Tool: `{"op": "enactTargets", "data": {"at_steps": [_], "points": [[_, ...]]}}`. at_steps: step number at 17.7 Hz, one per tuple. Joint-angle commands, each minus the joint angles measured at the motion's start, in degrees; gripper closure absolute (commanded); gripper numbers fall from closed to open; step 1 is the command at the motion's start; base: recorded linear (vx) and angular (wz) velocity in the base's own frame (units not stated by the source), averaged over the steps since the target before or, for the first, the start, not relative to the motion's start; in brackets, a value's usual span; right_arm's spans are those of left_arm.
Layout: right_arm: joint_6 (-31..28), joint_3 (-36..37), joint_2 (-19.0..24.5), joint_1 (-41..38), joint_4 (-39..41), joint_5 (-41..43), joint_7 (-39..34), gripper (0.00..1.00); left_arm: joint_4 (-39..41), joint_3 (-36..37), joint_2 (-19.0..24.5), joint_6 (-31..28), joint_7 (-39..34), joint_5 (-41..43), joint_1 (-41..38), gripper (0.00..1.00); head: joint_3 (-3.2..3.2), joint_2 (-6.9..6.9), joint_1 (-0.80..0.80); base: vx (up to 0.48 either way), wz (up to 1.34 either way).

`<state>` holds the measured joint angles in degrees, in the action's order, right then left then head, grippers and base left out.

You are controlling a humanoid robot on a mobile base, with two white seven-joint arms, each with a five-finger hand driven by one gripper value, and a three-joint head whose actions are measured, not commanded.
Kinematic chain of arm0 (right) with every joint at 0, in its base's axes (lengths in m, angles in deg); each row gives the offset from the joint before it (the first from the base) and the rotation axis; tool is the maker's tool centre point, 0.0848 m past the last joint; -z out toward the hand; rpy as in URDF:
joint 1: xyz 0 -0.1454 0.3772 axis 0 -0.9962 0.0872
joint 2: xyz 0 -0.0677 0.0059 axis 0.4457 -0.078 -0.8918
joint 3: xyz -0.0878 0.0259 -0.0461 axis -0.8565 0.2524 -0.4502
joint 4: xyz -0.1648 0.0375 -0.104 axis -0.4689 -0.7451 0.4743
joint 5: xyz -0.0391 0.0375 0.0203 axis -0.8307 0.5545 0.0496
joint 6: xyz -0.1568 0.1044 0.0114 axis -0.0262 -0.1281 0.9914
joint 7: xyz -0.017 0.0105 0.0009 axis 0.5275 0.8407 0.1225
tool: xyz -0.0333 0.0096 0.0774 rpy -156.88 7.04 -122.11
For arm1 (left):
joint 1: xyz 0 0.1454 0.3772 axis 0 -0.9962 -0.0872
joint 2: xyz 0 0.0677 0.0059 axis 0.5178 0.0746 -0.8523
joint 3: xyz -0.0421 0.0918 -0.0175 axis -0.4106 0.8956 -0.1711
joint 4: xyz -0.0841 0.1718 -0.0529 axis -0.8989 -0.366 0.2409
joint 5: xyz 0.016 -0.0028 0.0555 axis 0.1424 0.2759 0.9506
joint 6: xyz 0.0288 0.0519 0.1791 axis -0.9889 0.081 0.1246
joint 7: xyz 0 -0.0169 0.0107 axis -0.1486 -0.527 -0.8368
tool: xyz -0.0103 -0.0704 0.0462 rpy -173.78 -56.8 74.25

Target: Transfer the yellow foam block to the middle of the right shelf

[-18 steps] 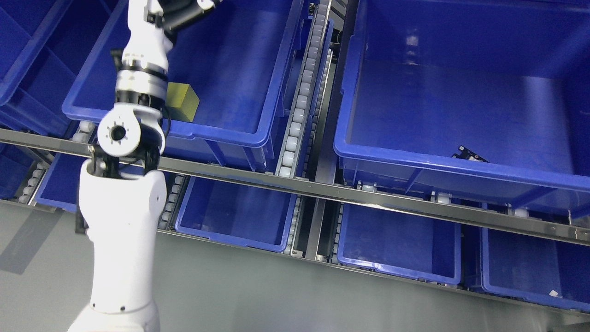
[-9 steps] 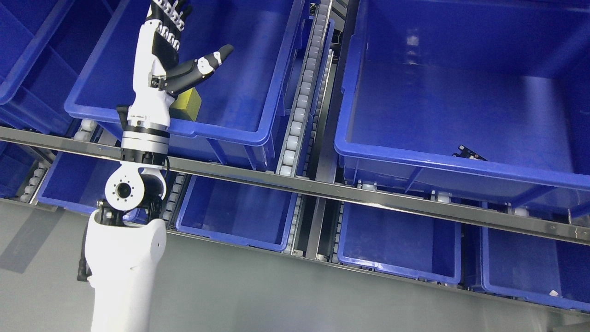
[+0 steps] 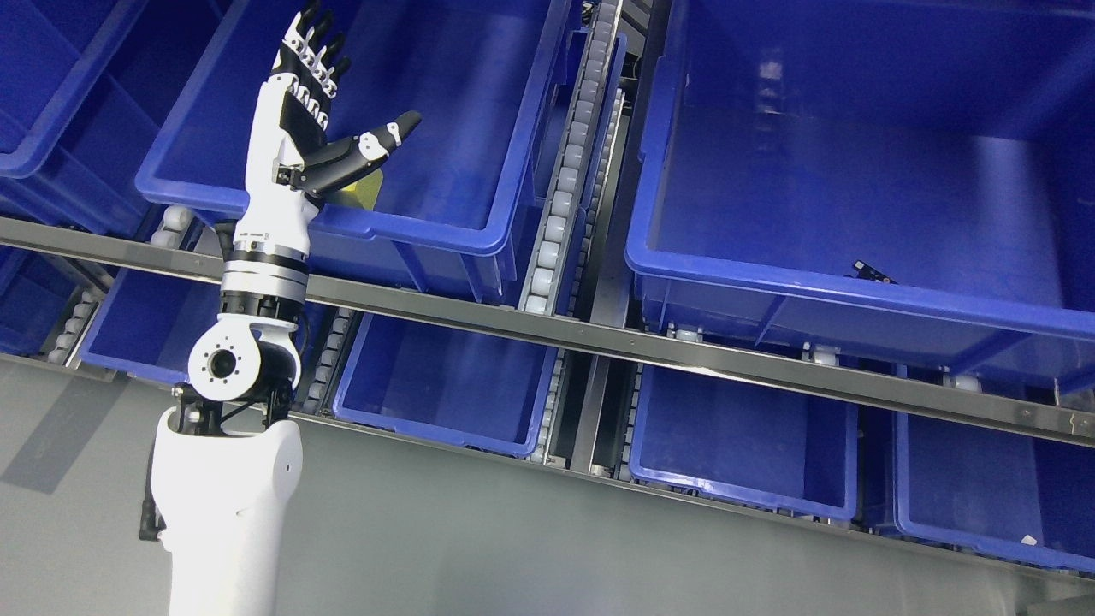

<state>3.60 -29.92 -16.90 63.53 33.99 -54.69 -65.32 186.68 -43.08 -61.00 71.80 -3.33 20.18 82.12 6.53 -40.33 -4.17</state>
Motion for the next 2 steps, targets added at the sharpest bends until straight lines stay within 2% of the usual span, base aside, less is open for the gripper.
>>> {"op": "enactTargets", "data": {"at_steps": [1,2], "points": [[-0.01,0.00,-1.00,0.17,1.00,0.00,0.01,0.00,0.62,-0.13,0.68,-0.55,-0.08,0.00,0.95,0.00,0.00,0.00,0.00,-0.066,0.09],[-0.01,0.00,-1.00,0.08,1.00,0.09,0.01,0.00,0.53,-0.13,0.68,-0.55,-0.08,0.00,0.95,0.00,0.00,0.00,0.00,-0.066,0.09]]}}
